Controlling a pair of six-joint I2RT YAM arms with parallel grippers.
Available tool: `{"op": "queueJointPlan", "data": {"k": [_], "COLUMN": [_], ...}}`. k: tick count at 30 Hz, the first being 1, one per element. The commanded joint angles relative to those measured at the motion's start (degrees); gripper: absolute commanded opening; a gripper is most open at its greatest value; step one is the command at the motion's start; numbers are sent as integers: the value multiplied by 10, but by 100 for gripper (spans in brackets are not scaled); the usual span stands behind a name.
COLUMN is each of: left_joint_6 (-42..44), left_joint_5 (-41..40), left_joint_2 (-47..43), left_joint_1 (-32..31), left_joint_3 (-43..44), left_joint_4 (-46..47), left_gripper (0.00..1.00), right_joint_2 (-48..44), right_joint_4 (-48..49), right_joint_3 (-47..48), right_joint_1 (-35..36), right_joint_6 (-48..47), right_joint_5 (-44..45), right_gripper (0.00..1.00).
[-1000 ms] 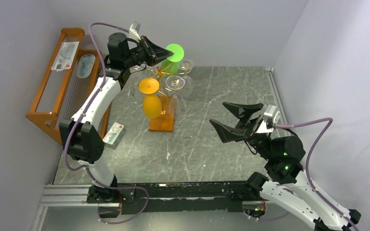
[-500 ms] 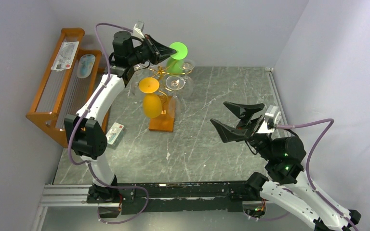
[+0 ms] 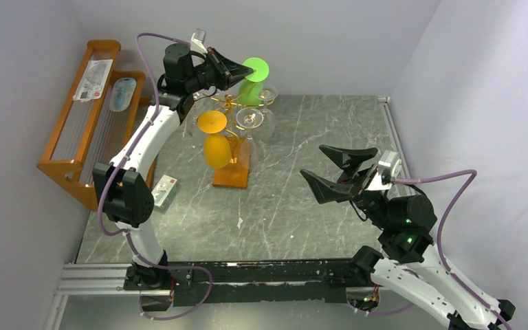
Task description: Place the wine glass upside down on the wine glass rack
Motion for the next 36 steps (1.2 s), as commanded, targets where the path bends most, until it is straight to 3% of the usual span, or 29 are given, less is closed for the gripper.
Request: {"op": "queueJointPlan", "data": {"k": [1,15,21,30,36], "left_joint_6": [-19,-18,11,130,162], "left_joint_5": [-20,-105,-131,-192,-204], "left_joint_2": [12,4,-2,-1,3], "left_joint_1": [-4,-4,-4,-5,-5], "left_joint_3": [36,20,31,82,89], "left_joint_4": [22,14,-31,-137,-163], "left_gripper": [5,5,5,13,22], "right_joint_2": [-11,-20,-22,-14,-8], "right_joint_4": [-4,-12,-15,-8,0], "right_joint_3": [-6,-5,-4,-5,-7], "right_joint_1": [2,2,2,2,2], "right_joint_6": [-5,-5,-6,-2,4], "right_joint_5": [4,6,8,2,-4], "right_gripper": [81,81,81,81,81]}}
